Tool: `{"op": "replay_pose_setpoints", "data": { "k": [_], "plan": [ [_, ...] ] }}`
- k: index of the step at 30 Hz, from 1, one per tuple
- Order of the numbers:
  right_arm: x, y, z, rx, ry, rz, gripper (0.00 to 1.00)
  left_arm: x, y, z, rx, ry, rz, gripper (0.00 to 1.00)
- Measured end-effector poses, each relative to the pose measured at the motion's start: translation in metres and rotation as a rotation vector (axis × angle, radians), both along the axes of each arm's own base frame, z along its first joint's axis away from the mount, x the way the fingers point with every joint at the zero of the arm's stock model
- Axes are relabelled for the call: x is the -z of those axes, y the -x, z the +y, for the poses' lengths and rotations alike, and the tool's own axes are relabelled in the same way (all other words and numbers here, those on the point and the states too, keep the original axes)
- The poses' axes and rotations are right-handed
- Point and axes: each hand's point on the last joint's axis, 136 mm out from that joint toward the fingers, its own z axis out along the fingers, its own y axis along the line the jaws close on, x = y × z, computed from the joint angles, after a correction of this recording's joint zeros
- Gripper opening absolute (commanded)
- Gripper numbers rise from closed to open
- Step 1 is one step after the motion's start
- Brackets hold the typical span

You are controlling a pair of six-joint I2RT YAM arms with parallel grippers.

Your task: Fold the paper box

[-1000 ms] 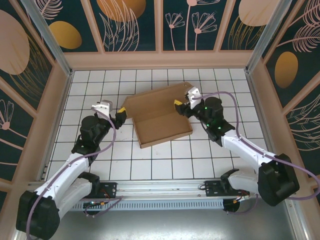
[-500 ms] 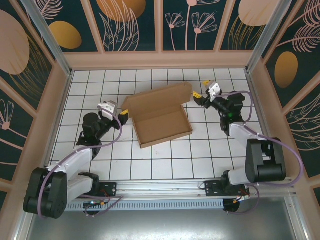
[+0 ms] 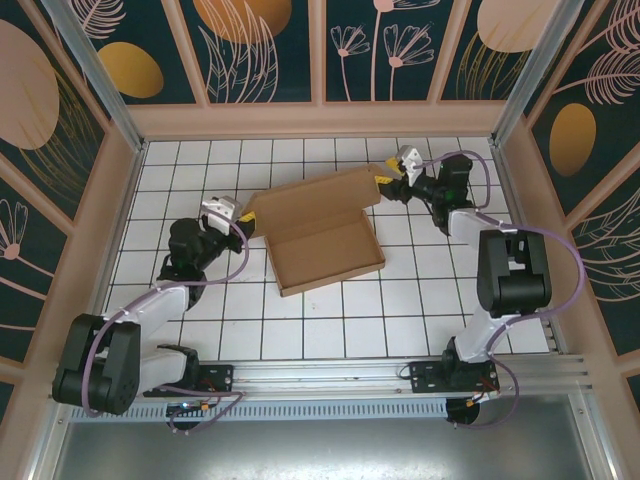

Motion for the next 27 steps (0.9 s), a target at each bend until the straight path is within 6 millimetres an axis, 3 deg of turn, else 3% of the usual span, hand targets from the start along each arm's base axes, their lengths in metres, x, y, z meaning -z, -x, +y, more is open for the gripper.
{"op": "replay_pose_setpoints", "data": {
  "k": [3, 9, 12, 19, 24, 27],
  "plan": [
    [0.01, -0.001, 0.007, -0.028, 0.015, 0.037, 0.35, 0.0, -0.002, -0.001, 0.006, -0.008, -0.003, 0.26],
    [0.02, 0.009, 0.022, -0.066, 0.044, 0.075, 0.03, -0.009, -0.009, -0.004, 0.014, -0.018, -0.017, 0.05],
    [0.017, 0.012, 0.028, -0.038, 0.065, 0.072, 0.0, -0.01, -0.014, -0.001, -0.003, -0.006, -0.005, 0.0],
    [0.013, 0.04, 0.036, 0.121, 0.06, 0.089, 0.0, -0.01, -0.018, 0.003, -0.049, 0.097, 0.057, 0.0],
    [0.014, 0.058, 0.045, 0.235, -0.027, 0.115, 0.0, -0.017, -0.023, 0.007, -0.113, 0.211, 0.084, 0.08],
    [0.015, 0.06, 0.048, 0.325, -0.09, 0.157, 0.0, -0.019, -0.022, -0.005, -0.116, 0.253, 0.094, 0.12]
  ]
}}
